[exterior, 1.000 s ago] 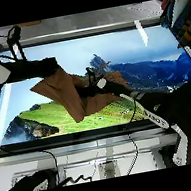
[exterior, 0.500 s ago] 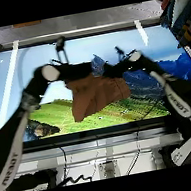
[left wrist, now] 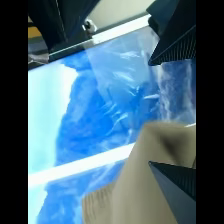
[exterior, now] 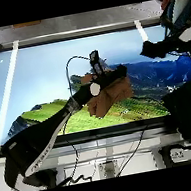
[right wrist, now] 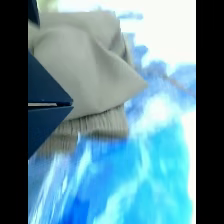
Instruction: Fold the clothes and pants, and hang the long-sleeved shirts on hangers.
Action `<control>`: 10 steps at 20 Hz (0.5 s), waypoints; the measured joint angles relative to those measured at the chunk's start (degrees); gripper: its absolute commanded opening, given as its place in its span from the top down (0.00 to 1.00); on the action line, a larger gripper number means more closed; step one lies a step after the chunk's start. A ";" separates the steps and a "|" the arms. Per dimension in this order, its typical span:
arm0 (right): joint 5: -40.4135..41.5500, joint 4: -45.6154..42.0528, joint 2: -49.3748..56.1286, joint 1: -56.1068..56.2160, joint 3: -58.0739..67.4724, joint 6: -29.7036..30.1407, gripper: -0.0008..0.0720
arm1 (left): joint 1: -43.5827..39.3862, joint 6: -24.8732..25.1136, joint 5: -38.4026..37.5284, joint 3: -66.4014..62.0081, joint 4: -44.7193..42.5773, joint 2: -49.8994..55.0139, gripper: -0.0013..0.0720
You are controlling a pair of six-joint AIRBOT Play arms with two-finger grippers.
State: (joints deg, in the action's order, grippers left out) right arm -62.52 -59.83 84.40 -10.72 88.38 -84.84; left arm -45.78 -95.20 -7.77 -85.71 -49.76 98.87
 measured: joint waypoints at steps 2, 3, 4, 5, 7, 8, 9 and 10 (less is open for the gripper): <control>-0.44 -3.15 -0.66 -1.49 -0.09 0.02 0.94 | -0.37 0.00 1.44 0.00 0.15 0.28 0.02; -0.59 -4.81 -0.83 -1.92 -0.22 0.24 0.94 | -0.31 0.00 1.66 0.00 0.15 0.28 0.02; -0.83 -6.23 -0.96 -2.29 -0.59 1.14 0.94 | 0.02 0.00 1.64 0.00 -0.11 0.11 0.02; -1.03 -7.19 -1.01 -2.49 -1.14 2.69 0.94 | 0.55 0.02 1.16 0.00 -1.27 -0.22 0.02; -2.60 -8.31 -0.52 -2.89 -2.80 9.14 0.94 | 2.05 0.02 -1.46 0.00 -5.22 -1.20 0.03; -4.09 -7.96 -0.13 -2.95 -3.89 13.20 0.94 | 3.08 0.04 -3.45 0.00 -7.48 -1.90 0.03; -5.51 -6.69 0.31 -2.99 -5.14 17.11 0.81 | 4.11 0.04 -5.40 0.00 -9.35 -2.60 0.03; -6.54 -4.57 0.79 -2.99 -6.62 20.50 0.34 | 5.27 0.04 -7.65 -0.02 -10.75 -3.30 0.03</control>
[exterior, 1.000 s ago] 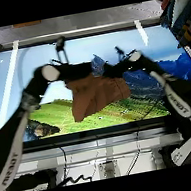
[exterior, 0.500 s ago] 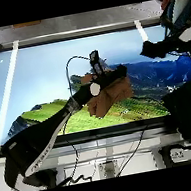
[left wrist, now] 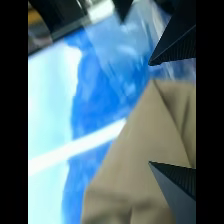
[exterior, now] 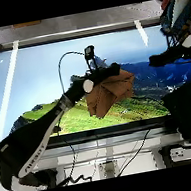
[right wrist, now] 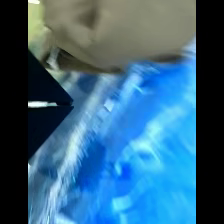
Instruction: Fold the clothes and pants, and hang the long-sleeved shirts on hangers.
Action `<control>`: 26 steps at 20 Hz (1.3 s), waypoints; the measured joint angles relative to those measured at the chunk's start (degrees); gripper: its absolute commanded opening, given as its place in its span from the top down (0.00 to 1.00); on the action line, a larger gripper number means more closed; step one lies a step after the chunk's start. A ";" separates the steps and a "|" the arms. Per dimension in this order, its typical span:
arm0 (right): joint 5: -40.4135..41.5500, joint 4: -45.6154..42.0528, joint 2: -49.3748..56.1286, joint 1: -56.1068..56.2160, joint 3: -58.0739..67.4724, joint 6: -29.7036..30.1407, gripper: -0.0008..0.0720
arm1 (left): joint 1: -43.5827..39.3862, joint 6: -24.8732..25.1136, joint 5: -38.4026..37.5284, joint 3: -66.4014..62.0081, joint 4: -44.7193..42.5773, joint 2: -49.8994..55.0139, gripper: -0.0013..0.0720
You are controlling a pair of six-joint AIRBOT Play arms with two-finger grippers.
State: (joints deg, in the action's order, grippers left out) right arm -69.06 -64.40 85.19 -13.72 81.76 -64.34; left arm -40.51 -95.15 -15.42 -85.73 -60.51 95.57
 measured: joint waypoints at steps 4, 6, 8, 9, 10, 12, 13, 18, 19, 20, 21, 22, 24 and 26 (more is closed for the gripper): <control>-0.76 7.19 1.55 1.86 -4.07 5.53 0.07 | 3.54 0.00 -6.32 0.00 -2.91 -1.68 0.04; -0.02 8.50 2.40 4.11 -4.90 5.62 0.07 | 4.37 0.00 -7.87 0.02 -3.39 -2.03 0.04; 1.25 8.28 3.54 6.71 -5.33 4.76 0.07 | 4.70 0.00 -8.87 0.02 -3.76 -2.19 0.03; 2.36 7.74 4.22 7.98 -5.49 3.45 0.07 | 4.79 -0.02 -9.38 0.00 -3.82 -2.25 0.04; 3.74 6.71 4.94 9.01 -5.60 1.68 0.07 | 4.85 -0.02 -9.81 0.00 -3.93 -2.27 0.04; 7.69 4.76 6.47 10.34 -5.66 -3.26 0.07 | 4.96 0.00 -10.88 0.02 -4.11 -2.32 0.04; 9.81 3.93 7.37 10.60 -5.64 -6.12 0.07 | 4.96 -0.02 -11.45 0.00 -4.13 -2.34 0.04; 12.79 5.07 13.09 8.26 -4.28 -15.34 0.08 | 5.05 0.00 -12.94 0.00 -4.46 -2.36 0.04; 11.61 6.99 14.40 7.17 -3.82 -15.43 0.08 | 5.03 0.02 -13.07 0.02 -5.09 -2.36 0.04; 10.32 9.07 15.63 6.16 -3.43 -15.21 0.09 | 5.03 0.02 -13.16 0.00 -5.66 -2.34 0.04; 8.39 11.52 16.98 5.11 -3.10 -14.36 0.09 | 5.07 0.07 -13.20 0.02 -6.29 -2.36 0.04; 6.14 13.64 18.29 4.31 -2.89 -13.62 0.09 | 5.09 0.13 -13.25 0.02 -6.82 -2.36 0.03; 1.44 18.10 20.98 3.54 -2.54 -11.98 0.09 | 5.22 0.17 -13.33 0.02 -7.50 -2.36 0.04; -2.62 21.75 23.21 4.20 -2.43 -10.36 0.09 | 5.38 0.17 -13.38 0.02 -8.02 -2.36 0.04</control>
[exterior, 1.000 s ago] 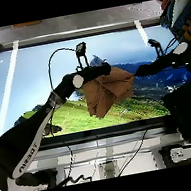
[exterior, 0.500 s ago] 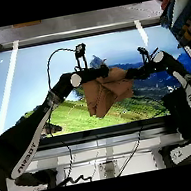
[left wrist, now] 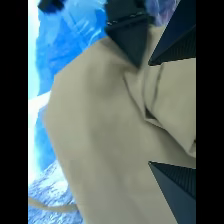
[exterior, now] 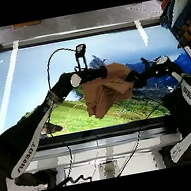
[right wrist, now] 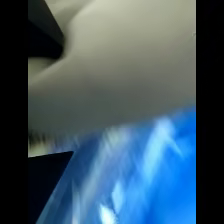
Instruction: Fold the clothes and pants, and hang the long-sleeved shirts on hangers.
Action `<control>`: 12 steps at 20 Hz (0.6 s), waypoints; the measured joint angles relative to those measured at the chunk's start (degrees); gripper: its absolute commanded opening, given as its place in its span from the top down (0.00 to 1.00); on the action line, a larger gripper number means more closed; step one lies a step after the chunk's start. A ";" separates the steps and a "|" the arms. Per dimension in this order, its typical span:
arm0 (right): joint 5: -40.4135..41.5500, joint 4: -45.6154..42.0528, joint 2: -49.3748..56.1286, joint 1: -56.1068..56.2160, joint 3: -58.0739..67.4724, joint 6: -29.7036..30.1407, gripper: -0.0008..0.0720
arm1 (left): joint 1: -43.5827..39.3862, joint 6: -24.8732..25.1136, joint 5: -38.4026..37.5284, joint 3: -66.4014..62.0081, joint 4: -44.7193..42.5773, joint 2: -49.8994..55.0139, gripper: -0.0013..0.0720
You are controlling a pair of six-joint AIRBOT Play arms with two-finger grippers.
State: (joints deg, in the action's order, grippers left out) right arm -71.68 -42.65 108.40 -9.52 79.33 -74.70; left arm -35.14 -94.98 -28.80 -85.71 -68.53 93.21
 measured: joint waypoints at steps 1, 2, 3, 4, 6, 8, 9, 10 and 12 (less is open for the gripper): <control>-0.90 1.55 0.79 0.61 0.02 1.18 0.09 | 0.07 0.00 0.02 -0.02 -0.09 0.00 0.04; -1.11 3.43 1.40 1.57 0.07 2.73 0.09 | 0.11 0.02 0.00 -0.02 -0.20 0.00 0.04; -1.14 5.51 1.86 2.54 0.02 4.24 0.09 | 0.15 0.02 0.00 -0.02 -0.24 0.00 0.04; -0.79 7.19 2.16 3.63 0.02 6.03 0.09 | 0.17 0.02 0.00 -0.02 -0.28 0.00 0.04; 1.11 10.49 2.51 6.03 0.07 9.40 0.24 | 0.22 0.02 -0.07 0.00 -0.39 0.00 0.04; 3.34 12.85 2.75 8.48 0.04 12.33 0.71 | 0.24 0.02 -0.07 0.00 -0.44 0.02 0.03; 4.46 14.56 2.75 9.60 0.07 13.55 0.93 | 0.24 0.26 -0.04 0.00 -0.44 0.00 0.04; 5.84 16.24 2.78 10.67 0.13 14.69 0.94 | 0.24 0.57 -0.04 0.00 -0.44 0.00 0.04; 8.17 19.52 2.84 12.07 0.79 16.83 0.94 | 0.35 1.88 -0.02 -0.02 -0.46 -0.07 0.04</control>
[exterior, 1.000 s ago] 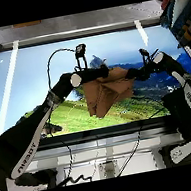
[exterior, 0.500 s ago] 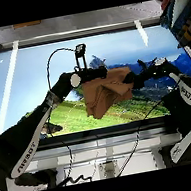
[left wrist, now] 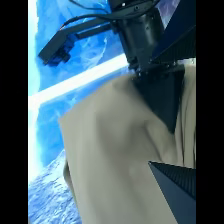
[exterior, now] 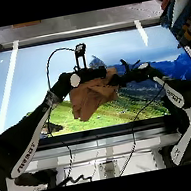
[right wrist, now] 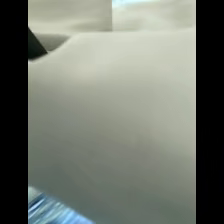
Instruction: Fold the clothes and pants, and hang the long-sleeved shirts on hangers.
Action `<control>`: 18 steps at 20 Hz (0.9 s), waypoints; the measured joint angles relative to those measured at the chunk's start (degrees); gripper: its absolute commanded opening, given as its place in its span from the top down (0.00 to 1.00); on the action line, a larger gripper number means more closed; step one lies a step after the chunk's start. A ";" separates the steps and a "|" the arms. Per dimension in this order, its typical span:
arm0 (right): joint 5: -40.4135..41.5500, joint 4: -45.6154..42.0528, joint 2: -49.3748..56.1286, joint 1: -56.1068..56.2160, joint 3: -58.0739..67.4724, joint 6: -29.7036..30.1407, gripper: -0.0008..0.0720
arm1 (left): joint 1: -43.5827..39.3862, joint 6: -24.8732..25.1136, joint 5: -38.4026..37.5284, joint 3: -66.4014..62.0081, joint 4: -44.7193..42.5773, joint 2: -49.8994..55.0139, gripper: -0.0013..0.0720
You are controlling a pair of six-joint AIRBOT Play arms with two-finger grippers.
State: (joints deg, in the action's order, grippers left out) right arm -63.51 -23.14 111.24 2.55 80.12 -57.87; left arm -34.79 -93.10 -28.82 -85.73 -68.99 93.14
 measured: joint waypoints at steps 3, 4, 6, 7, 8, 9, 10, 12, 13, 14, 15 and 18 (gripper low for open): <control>1.09 5.09 -0.66 0.28 2.34 2.84 0.94 | 0.72 2.43 -0.04 0.02 -0.02 -1.27 0.04; 0.76 6.56 -1.38 -0.13 3.37 3.58 0.94 | 1.20 3.65 -0.07 0.02 -0.09 -2.14 0.04; -0.70 8.44 -3.72 -1.70 4.98 4.76 0.94 | 2.38 5.73 -0.04 0.02 -0.11 -4.63 0.04; -1.53 9.07 -5.57 -2.97 5.51 5.18 0.94 | 3.02 6.36 -0.22 0.02 -0.11 -6.08 0.04; -2.38 9.55 -7.48 -4.33 5.86 5.35 0.94 | 3.69 6.88 -0.42 0.02 -0.11 -7.91 0.04; -3.32 9.64 -9.75 -6.03 6.12 5.35 0.94 | 4.28 7.32 -0.50 0.00 -0.09 -9.73 0.04; -4.61 9.75 -12.15 -7.87 6.32 4.96 0.94 | 4.87 7.61 -0.85 0.02 -0.11 -11.76 0.04; -6.86 9.64 -17.62 -12.39 6.58 2.86 0.94 | 5.81 8.02 -1.01 0.00 -0.07 -16.00 0.04; -8.04 8.70 -20.79 -15.15 6.64 1.18 0.94 | 6.23 8.09 -1.09 0.00 -0.07 -18.16 0.04; -9.07 6.91 -24.06 -18.05 6.71 -1.07 0.94 | 6.49 8.26 -1.25 0.00 -0.09 -20.13 0.04; -10.05 4.17 -27.28 -21.11 6.73 -3.82 0.94 | 6.75 8.61 -1.27 0.02 -0.07 -22.21 0.04; -12.79 -7.98 -37.16 -31.93 6.78 -12.79 0.94 | 7.21 10.16 -2.14 0.00 -0.20 -27.34 0.04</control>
State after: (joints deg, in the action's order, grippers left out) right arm -76.29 -31.11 74.08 -29.39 86.89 -70.65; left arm -27.57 -82.94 -30.96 -85.73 -69.19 65.80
